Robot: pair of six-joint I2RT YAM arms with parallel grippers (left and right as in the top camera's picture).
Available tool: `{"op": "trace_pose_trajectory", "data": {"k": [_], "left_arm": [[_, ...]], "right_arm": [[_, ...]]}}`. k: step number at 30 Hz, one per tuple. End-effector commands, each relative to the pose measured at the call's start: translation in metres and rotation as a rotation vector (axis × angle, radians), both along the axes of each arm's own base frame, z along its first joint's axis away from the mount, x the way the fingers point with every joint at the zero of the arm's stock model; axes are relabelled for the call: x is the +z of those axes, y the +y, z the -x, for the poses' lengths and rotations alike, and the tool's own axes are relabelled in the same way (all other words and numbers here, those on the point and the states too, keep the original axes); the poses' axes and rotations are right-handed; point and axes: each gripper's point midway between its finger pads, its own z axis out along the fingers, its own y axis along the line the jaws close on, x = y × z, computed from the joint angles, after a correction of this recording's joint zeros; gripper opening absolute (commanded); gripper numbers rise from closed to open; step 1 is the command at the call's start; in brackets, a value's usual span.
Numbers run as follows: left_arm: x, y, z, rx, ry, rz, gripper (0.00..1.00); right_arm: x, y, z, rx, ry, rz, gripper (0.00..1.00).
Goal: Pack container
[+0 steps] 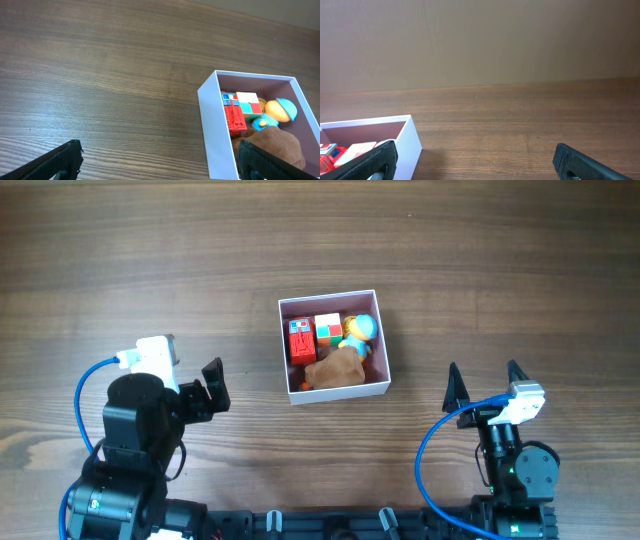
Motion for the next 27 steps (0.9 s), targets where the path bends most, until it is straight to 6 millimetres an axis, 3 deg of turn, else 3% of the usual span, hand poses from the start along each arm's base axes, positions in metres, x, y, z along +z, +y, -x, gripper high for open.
{"op": "trace_pose_trajectory", "data": {"k": [1,4,7,13,23,27], "left_arm": [[-0.002,0.001,0.001,0.010,0.002,0.002,1.00],[-0.004,0.008,0.003,0.031,0.008,-0.030,1.00],[-0.007,0.008,0.023,0.014,0.000,0.006,1.00],[-0.024,0.022,0.043,0.080,-0.171,0.060,1.00],[-0.012,0.031,0.004,0.115,-0.635,0.071,1.00],[-0.004,0.031,-0.002,0.098,-0.763,0.011,1.00]], "right_arm": [[0.002,0.004,0.001,0.021,-0.009,-0.019,1.00],[0.002,0.004,0.001,0.021,-0.009,-0.018,1.00],[0.002,0.004,0.001,0.021,-0.009,-0.018,1.00],[0.002,0.004,0.001,0.021,-0.009,-0.018,1.00],[0.002,0.004,0.001,0.021,-0.009,-0.019,1.00],[0.002,0.004,0.001,0.021,-0.009,-0.018,1.00]]}}
